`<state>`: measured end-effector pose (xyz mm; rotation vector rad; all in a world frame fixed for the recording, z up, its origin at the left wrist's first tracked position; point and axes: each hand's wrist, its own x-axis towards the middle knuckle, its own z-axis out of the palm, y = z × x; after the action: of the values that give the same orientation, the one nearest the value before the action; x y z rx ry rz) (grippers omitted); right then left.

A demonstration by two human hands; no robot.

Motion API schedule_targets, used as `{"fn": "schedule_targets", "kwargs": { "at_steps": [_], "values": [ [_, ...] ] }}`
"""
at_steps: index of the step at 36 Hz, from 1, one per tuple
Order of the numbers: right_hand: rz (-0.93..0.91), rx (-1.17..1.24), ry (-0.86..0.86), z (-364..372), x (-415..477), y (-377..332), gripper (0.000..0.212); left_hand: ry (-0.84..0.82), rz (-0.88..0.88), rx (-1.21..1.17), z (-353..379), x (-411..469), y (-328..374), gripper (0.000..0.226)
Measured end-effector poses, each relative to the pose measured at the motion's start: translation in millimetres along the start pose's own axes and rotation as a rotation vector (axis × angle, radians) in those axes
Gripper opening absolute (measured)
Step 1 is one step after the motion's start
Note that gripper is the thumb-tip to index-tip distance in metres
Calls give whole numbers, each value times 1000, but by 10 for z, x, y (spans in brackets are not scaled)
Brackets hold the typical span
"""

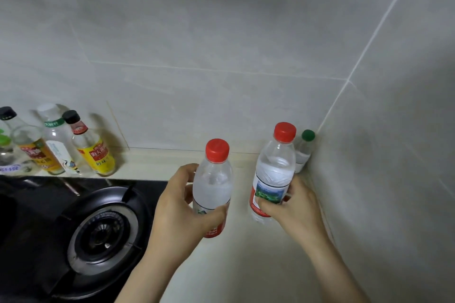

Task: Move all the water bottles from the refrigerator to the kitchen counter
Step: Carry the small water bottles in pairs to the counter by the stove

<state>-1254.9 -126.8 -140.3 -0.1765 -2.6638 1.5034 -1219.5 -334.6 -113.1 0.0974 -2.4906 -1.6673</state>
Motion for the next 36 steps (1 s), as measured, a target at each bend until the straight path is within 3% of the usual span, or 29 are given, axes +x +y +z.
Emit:
{"fn": "schedule_targets", "kwargs": {
  "at_steps": [5, 16, 36],
  "values": [
    [59, -22, 28, 203, 264, 279, 63, -10, -48, 11, 78, 121, -162, 59],
    [6, -98, 62, 519, 722, 689, 50, -39, -106, 28, 182, 354, -466, 58],
    [75, -205, 117, 970, 1446, 918, 49, -43, -162, 16, 192, 591, -803, 60]
  ]
}}
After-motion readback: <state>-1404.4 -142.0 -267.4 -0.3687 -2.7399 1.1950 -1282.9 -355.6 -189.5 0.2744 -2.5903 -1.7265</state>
